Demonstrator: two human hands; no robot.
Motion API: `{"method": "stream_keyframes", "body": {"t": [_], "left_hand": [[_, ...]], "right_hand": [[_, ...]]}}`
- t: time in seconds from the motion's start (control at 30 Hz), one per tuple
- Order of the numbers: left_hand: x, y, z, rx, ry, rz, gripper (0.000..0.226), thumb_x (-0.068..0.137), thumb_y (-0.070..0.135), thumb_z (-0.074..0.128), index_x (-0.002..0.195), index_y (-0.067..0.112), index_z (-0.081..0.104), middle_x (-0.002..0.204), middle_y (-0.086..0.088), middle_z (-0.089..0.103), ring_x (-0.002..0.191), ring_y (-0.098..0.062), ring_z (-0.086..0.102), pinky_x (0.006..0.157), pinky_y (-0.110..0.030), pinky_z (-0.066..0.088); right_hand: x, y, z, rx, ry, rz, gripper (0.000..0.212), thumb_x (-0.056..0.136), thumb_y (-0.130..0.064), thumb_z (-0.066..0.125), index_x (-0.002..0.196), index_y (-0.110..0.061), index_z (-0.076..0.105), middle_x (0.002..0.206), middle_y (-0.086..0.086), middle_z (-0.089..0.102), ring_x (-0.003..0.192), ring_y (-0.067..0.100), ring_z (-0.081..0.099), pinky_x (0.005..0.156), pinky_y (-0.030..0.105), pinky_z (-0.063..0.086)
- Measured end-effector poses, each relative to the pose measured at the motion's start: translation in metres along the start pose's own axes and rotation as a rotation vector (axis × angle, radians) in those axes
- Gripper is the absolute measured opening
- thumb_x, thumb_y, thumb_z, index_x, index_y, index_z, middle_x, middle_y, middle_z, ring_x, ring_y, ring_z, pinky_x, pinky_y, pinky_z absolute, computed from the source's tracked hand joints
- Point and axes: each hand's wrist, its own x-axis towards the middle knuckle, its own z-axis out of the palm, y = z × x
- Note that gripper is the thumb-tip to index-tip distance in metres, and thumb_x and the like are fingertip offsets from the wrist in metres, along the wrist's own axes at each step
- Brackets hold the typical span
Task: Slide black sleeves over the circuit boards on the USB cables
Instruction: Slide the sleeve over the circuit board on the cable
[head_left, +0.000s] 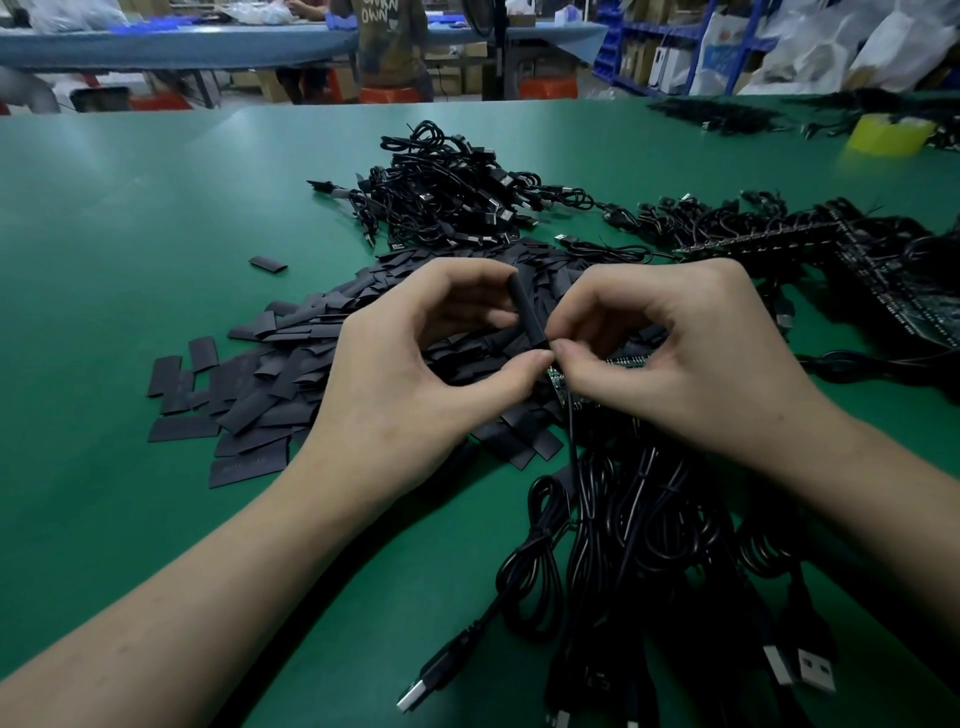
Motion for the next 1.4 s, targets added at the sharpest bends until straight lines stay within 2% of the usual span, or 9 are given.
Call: {"method": "stream_keyframes", "body": {"t": [0.17, 0.53, 0.77, 0.87, 0.97, 1.07, 1.2, 1.3, 1.4], "left_hand": [[0.0, -0.001, -0.001, -0.011, 0.003, -0.016, 0.049, 0.079, 0.022, 0.085, 0.125, 0.018, 0.068, 0.109, 0.009, 0.075, 0.106, -0.013, 0.072, 0.097, -0.025, 0.054], [0.001, -0.002, -0.002, -0.064, 0.066, -0.075, 0.038, 0.077, 0.027, 0.084, 0.112, 0.019, 0.069, 0.109, 0.004, 0.076, 0.104, -0.013, 0.073, 0.096, -0.03, 0.056], [0.005, -0.005, -0.006, -0.1, 0.223, -0.134, 0.04, 0.078, 0.033, 0.082, 0.112, 0.016, 0.069, 0.103, -0.001, 0.076, 0.095, -0.014, 0.073, 0.092, -0.03, 0.057], [0.007, -0.007, -0.009, -0.093, 0.305, -0.147, 0.035, 0.083, 0.026, 0.083, 0.113, 0.016, 0.069, 0.101, 0.003, 0.077, 0.092, -0.009, 0.072, 0.087, -0.022, 0.056], [0.007, -0.008, -0.011, -0.073, 0.332, -0.174, 0.032, 0.084, 0.026, 0.084, 0.112, 0.02, 0.07, 0.098, 0.006, 0.076, 0.093, -0.009, 0.072, 0.09, -0.024, 0.057], [0.008, -0.009, -0.011, -0.052, 0.303, -0.194, 0.04, 0.087, 0.029, 0.083, 0.123, 0.022, 0.068, 0.108, 0.007, 0.075, 0.102, -0.011, 0.071, 0.097, -0.03, 0.056], [0.008, -0.01, -0.011, 0.115, 0.274, -0.16, 0.058, 0.089, 0.035, 0.078, 0.142, 0.022, 0.057, 0.121, 0.013, 0.07, 0.11, -0.005, 0.066, 0.098, -0.022, 0.053], [0.007, -0.01, -0.009, 0.249, 0.225, -0.078, 0.045, 0.091, 0.034, 0.076, 0.132, 0.02, 0.064, 0.115, 0.012, 0.069, 0.106, -0.006, 0.065, 0.094, -0.022, 0.053], [0.008, -0.011, -0.006, 0.311, 0.171, -0.033, 0.026, 0.096, 0.025, 0.072, 0.121, 0.019, 0.068, 0.104, 0.012, 0.07, 0.099, -0.006, 0.065, 0.09, -0.026, 0.053]], "right_hand": [[0.0, 0.001, 0.001, 0.035, 0.005, 0.02, 0.013, 0.081, -0.003, 0.076, 0.082, -0.016, 0.073, 0.07, -0.005, 0.07, 0.064, 0.013, 0.068, 0.061, 0.032, 0.054], [-0.003, -0.001, 0.004, 0.107, -0.035, 0.091, 0.01, 0.088, -0.012, 0.075, 0.097, -0.018, 0.073, 0.079, -0.007, 0.073, 0.074, 0.015, 0.071, 0.069, 0.033, 0.057], [0.003, 0.007, -0.004, -0.13, -0.141, 0.148, 0.043, 0.084, -0.064, 0.061, 0.108, -0.03, 0.072, 0.103, -0.015, 0.065, 0.099, 0.006, 0.06, 0.087, 0.032, 0.05], [0.003, 0.01, -0.006, -0.223, -0.233, 0.212, 0.041, 0.083, -0.066, 0.058, 0.098, -0.032, 0.074, 0.098, -0.016, 0.06, 0.093, 0.006, 0.052, 0.085, 0.033, 0.045], [0.004, 0.009, -0.005, -0.233, -0.247, 0.216, 0.033, 0.086, -0.057, 0.057, 0.09, -0.028, 0.073, 0.09, -0.017, 0.063, 0.088, 0.006, 0.055, 0.082, 0.031, 0.045], [0.006, 0.007, -0.009, -0.159, -0.177, 0.277, 0.024, 0.088, -0.053, 0.057, 0.085, -0.033, 0.07, 0.081, -0.016, 0.07, 0.078, 0.002, 0.063, 0.07, 0.024, 0.048], [0.021, 0.011, -0.021, -0.052, -0.012, 0.366, 0.016, 0.095, -0.038, 0.064, 0.085, -0.028, 0.07, 0.07, -0.009, 0.073, 0.059, 0.004, 0.071, 0.063, 0.026, 0.059], [0.057, 0.014, -0.027, -0.137, 0.029, 0.355, 0.021, 0.098, -0.039, 0.065, 0.086, -0.023, 0.069, 0.064, -0.004, 0.071, 0.045, 0.006, 0.067, 0.051, 0.022, 0.052], [0.118, 0.022, -0.018, -0.283, 0.012, 0.324, 0.03, 0.097, -0.044, 0.065, 0.089, -0.017, 0.072, 0.071, -0.002, 0.072, 0.046, 0.005, 0.065, 0.054, 0.028, 0.052]]}}
